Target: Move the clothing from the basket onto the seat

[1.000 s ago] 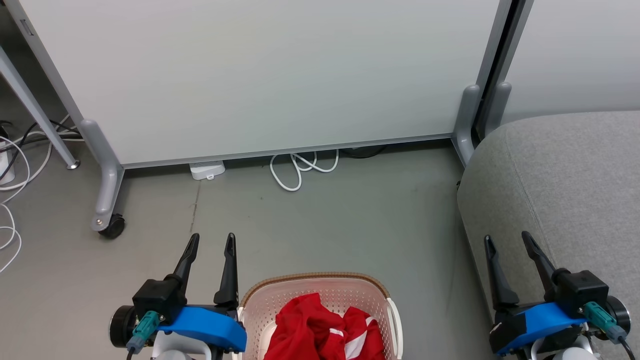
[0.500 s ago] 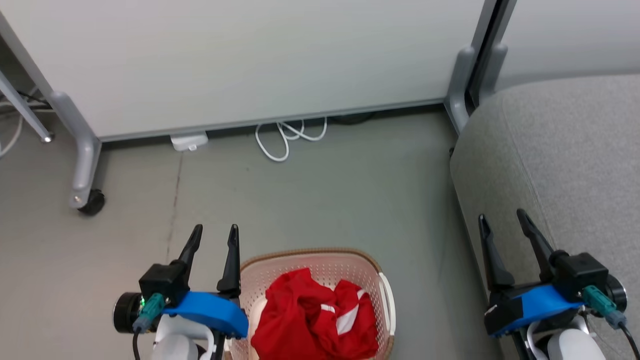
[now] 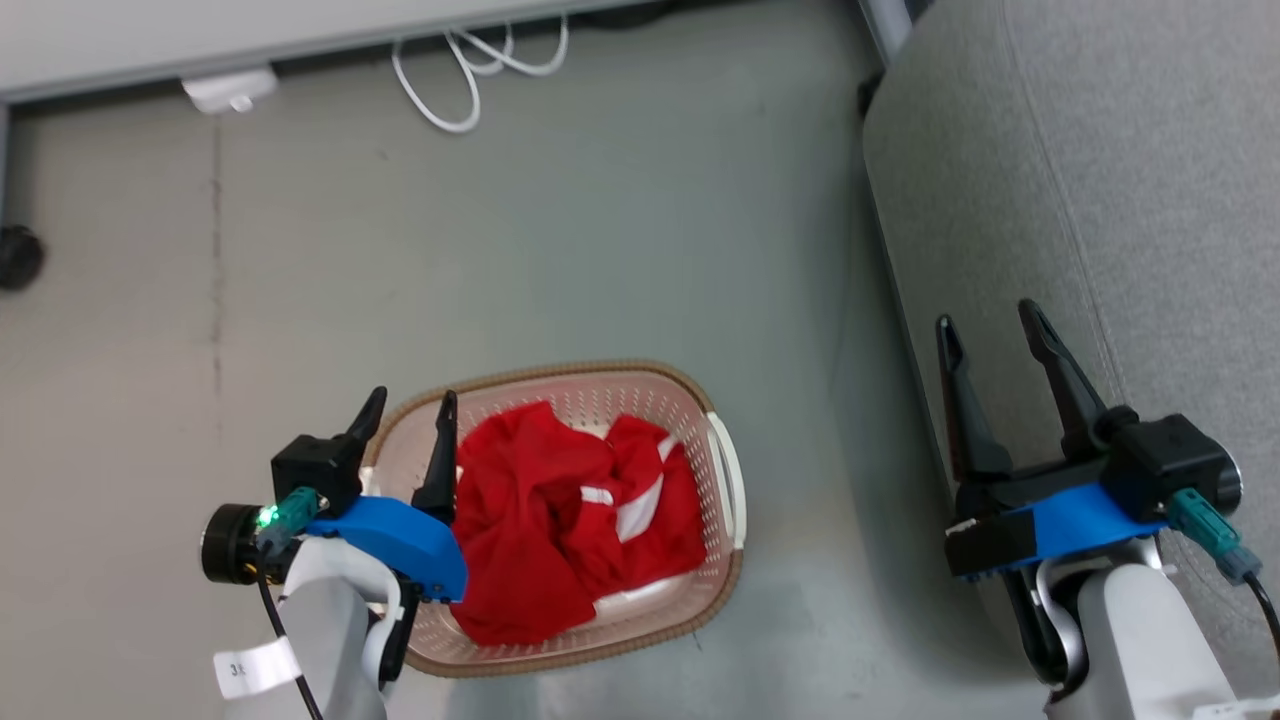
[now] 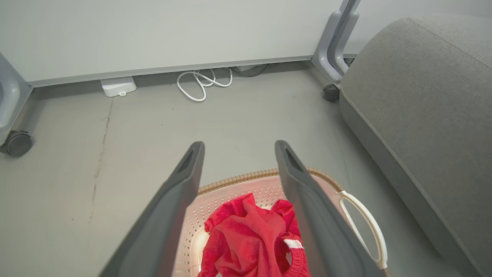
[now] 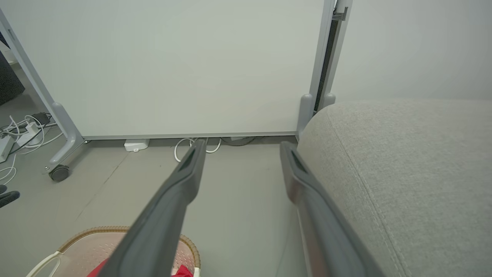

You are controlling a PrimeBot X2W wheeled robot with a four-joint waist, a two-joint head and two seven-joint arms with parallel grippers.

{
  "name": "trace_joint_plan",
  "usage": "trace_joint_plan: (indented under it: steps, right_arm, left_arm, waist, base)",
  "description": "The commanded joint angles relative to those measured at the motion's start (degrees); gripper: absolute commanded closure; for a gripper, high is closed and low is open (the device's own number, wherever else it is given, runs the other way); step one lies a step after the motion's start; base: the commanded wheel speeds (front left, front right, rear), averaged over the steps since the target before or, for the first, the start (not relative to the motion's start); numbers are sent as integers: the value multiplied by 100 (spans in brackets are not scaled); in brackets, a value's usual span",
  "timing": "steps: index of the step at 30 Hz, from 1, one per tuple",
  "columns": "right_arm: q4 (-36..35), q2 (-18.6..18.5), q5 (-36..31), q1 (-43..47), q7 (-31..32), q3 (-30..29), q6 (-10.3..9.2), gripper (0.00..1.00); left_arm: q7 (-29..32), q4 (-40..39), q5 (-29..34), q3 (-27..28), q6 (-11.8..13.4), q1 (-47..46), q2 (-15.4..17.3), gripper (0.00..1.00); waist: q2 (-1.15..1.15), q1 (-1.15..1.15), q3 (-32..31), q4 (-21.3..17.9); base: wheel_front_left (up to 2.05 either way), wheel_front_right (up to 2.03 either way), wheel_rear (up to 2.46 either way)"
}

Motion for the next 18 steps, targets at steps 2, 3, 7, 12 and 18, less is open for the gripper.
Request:
trace_joint_plan:
  steps: [2,3,7,12,18]
  right_arm:
    - [-8,-11,53,-233,-74,107,1,0]
    - [-2,-12,64,-284,-89,131,1,0]
    - [17,-10,123,-446,-136,188,1,0]
    - [60,-11,228,-572,-209,259,1,0]
    - [115,-10,349,-666,-249,348,1,0]
  left_arm:
    - [-16,266,5,-40,-28,-298,95,0]
    - [-16,363,9,-57,-32,-365,114,0]
    - [-16,660,21,-122,-37,-565,172,0]
    - [93,1145,69,-401,-65,-823,280,0]
    - [192,1613,-4,-645,-59,-1034,375,0]
  waist:
    - [0,-1,692,-401]
    - [0,-1,792,-447]
    - [0,-1,1054,-568]
    - [0,-1,1400,-746]
    - [0,-1,1665,-907]
  base:
    - [0,0,0]
    - [0,0,0]
    - [0,0,0]
    - [0,0,0]
    - [0,0,0]
